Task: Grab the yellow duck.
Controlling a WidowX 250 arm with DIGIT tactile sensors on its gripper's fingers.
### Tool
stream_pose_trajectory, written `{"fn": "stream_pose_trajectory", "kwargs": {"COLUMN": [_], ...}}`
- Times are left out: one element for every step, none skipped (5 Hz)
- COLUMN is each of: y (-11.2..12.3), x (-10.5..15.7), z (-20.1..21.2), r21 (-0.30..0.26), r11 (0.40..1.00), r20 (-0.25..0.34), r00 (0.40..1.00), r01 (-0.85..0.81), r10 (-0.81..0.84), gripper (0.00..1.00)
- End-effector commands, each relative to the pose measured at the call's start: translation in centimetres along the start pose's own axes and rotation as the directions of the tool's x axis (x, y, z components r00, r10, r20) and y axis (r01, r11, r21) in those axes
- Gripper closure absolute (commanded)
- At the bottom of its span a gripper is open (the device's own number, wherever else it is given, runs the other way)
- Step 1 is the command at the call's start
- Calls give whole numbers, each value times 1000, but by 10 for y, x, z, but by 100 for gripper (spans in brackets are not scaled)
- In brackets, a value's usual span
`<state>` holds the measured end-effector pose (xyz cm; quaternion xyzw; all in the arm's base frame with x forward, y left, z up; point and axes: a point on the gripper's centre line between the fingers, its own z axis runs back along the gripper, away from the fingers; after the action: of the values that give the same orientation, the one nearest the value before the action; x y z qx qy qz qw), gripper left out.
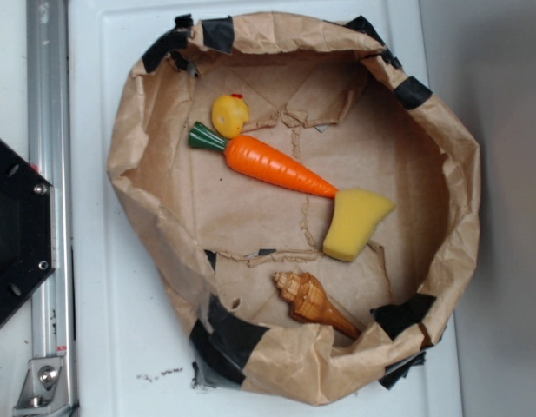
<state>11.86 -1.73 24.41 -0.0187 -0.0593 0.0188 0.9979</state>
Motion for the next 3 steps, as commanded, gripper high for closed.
{"fn": "stream_pose_trajectory", "kwargs": {"y": [0,28,42], "x": [0,41,75], "z": [0,-17,-42], "r21": [0,8,17], "r11": [1000,997,971], "r20": [0,34,49], "r00": [1000,997,970], "r01": [0,71,238], "r10": [0,-71,-239], "gripper": [0,0,0]}}
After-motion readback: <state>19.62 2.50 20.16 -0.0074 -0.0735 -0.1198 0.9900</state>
